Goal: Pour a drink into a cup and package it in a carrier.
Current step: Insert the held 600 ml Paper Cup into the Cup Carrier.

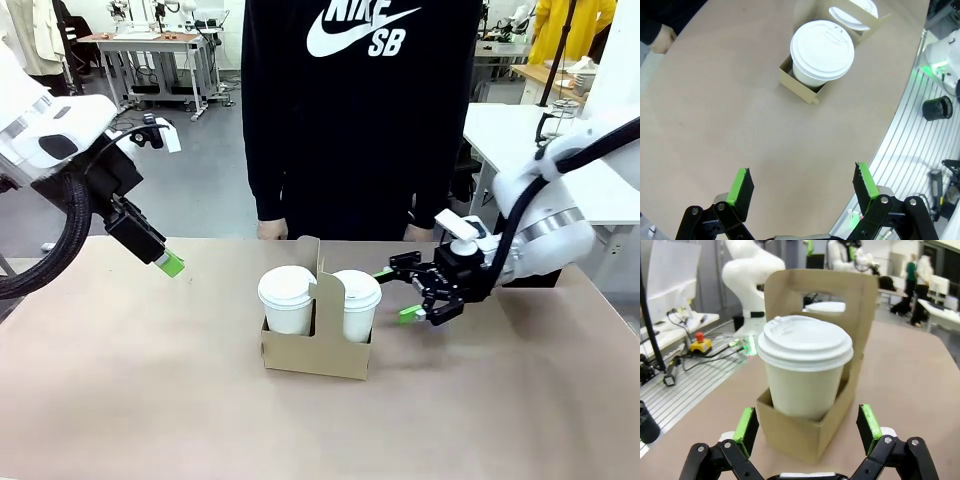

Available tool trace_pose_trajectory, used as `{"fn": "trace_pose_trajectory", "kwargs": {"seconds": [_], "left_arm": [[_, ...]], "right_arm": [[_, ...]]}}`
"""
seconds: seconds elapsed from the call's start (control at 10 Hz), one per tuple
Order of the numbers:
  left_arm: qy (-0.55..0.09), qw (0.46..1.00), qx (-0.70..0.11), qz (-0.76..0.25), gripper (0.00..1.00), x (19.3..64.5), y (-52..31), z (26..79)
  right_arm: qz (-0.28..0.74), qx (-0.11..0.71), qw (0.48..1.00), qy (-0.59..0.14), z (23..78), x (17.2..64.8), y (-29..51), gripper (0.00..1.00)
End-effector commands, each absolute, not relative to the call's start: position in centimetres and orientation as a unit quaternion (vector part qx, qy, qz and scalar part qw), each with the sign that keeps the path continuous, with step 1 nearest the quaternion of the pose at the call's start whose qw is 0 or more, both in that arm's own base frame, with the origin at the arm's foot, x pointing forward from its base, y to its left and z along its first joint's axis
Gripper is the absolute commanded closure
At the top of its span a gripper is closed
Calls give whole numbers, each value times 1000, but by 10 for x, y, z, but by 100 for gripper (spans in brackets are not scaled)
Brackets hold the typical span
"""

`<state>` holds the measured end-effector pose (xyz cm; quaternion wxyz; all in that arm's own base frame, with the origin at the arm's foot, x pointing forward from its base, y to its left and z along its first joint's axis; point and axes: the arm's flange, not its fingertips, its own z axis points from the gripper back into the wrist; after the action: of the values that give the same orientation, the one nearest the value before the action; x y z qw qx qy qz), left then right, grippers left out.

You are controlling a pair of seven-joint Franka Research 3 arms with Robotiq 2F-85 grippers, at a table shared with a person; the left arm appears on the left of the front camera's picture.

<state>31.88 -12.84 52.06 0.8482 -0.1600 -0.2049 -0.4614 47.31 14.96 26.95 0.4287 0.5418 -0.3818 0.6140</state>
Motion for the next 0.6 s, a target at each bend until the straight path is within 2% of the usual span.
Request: {"fn": "trace_pose_trajectory", "kwargs": {"seconds": [0.0, 0.1, 0.3, 0.5], "left_arm": [[-203, 847, -156, -466, 0, 318, -127, 520], [-203, 847, -156, -466, 0, 318, -127, 520], [-203, 847, -156, -466, 0, 318, -127, 520], [-203, 847, -156, -466, 0, 318, -127, 520]], "right_arm": [[579, 502, 515, -384, 299, 458, 108, 0], [535, 460, 596, -384, 319, 444, 76, 0], [461, 410, 701, -358, 345, 415, 31, 0], [404, 336, 781, -336, 352, 398, -1, 0]]}}
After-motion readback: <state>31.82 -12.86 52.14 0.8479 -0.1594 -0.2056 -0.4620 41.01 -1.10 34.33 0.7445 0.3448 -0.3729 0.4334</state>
